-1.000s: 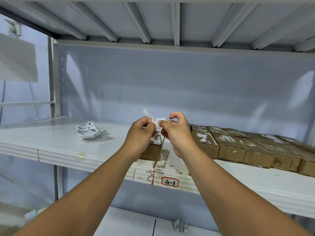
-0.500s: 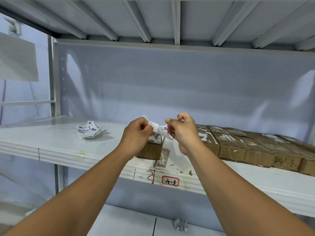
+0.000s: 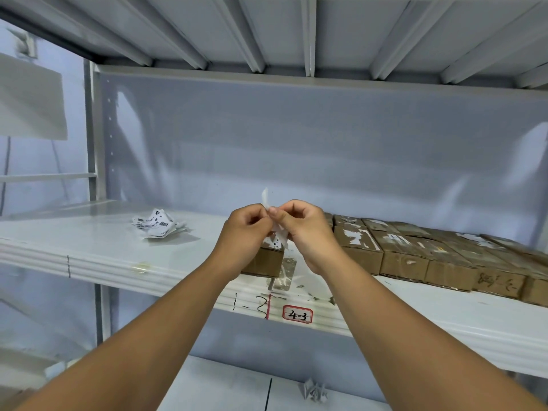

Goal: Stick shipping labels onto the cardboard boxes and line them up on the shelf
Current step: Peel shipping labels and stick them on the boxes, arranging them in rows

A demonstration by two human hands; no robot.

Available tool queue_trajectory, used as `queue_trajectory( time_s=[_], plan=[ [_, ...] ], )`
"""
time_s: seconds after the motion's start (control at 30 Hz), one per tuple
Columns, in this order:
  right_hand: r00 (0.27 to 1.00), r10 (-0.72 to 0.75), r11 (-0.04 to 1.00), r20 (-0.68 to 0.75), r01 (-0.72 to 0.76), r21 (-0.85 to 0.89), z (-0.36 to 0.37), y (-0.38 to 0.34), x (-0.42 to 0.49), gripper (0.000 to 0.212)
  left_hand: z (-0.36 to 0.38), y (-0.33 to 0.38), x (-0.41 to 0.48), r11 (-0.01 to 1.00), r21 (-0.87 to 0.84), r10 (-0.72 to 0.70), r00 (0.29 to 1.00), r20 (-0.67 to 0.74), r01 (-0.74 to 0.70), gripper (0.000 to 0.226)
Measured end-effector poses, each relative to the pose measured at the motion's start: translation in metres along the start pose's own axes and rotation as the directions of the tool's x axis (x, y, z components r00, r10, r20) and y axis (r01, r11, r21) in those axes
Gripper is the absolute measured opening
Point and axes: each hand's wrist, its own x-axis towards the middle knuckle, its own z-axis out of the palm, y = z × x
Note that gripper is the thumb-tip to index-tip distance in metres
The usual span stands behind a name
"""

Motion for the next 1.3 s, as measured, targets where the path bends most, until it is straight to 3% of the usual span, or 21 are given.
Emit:
queue_trajectory(
  time_s=[0.2, 0.33, 0.6, 0.83, 1.0, 1.17, 1.3],
  plan=[
    [0.998, 0.056, 0.998, -0.036, -0.055, 0.032, 0.003, -0.001, 0.000, 0.027, 0.000, -0.005, 0.002, 0.974, -0.226, -0.020, 1.000, -0.005, 0.019, 0.029],
    [0.996, 0.084, 0.995, -0.040, -0.081, 0.055, 0.009, -0.002, -0.001, 0.030, 0.000, -0.009, 0.004, 0.971, -0.239, 0.012, 1.000, 0.024, -0.006, 0.028],
    [0.996, 0.093, 0.995, -0.014, -0.092, 0.034, 0.009, 0.000, 0.003, 0.028, 0.000, -0.011, 0.005, 0.897, -0.440, -0.015, 0.996, 0.089, 0.052, 0.028],
    [0.991, 0.135, 0.977, 0.009, -0.134, 0.168, 0.007, 0.003, 0.002, 0.025, 0.003, -0.008, 0.004, 0.807, -0.580, -0.060, 0.993, 0.106, 0.111, 0.028],
    [0.988, 0.154, 0.973, -0.028, -0.147, 0.180, 0.005, 0.003, 0.002, 0.025, 0.006, -0.006, 0.005, 0.842, -0.526, -0.121, 0.992, 0.022, 0.115, 0.030],
    [0.986, 0.129, 0.991, -0.104, -0.125, 0.039, 0.007, 0.007, 0.004, 0.026, 0.009, -0.004, 0.004, 0.937, -0.333, -0.153, 0.980, -0.130, 0.102, 0.034],
    [0.985, 0.106, 0.994, -0.136, -0.103, 0.027, 0.008, 0.007, 0.005, 0.018, 0.007, -0.005, 0.008, 0.996, -0.069, -0.069, 0.966, -0.249, 0.053, 0.025]
  ],
)
